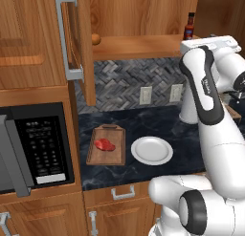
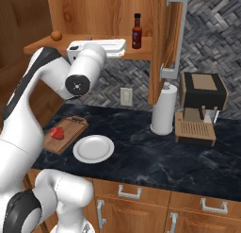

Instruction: Pick the steak from the plate and place it on the cutting board. Then pick the condiment bottle from the cabinet and place it next to the cutting board.

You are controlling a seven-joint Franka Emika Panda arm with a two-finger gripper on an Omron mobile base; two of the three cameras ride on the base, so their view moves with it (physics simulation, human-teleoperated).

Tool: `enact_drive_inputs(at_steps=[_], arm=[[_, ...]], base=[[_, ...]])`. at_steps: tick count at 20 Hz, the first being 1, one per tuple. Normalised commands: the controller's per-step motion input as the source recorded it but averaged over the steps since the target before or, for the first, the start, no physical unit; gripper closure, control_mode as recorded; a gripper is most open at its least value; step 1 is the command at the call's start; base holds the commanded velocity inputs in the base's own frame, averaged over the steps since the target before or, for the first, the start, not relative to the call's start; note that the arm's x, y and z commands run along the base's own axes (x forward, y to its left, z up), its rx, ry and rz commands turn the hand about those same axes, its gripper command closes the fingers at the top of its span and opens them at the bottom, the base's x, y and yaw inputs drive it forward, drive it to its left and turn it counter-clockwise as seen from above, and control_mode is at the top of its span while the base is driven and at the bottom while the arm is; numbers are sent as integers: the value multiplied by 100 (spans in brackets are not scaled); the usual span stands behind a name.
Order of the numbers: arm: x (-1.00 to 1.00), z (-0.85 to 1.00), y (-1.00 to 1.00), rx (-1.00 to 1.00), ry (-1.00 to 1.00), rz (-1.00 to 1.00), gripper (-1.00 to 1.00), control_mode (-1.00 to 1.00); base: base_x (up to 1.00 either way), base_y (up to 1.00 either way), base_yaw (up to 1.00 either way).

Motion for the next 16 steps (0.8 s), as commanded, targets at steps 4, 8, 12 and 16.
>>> enact_drive_inputs(at_steps=[4,8,12,16], arm=[[3,12,-11,1,3,-3,-100,-100],[9,10,-12,0,5,-3,-100,-100],[16,10,-13,1,8,-3,-100,-100],[15,2,-7,0,4,-2,-100,-100]], base=[[0,0,0],[0,0,0],[0,0,0],[0,0,0]])
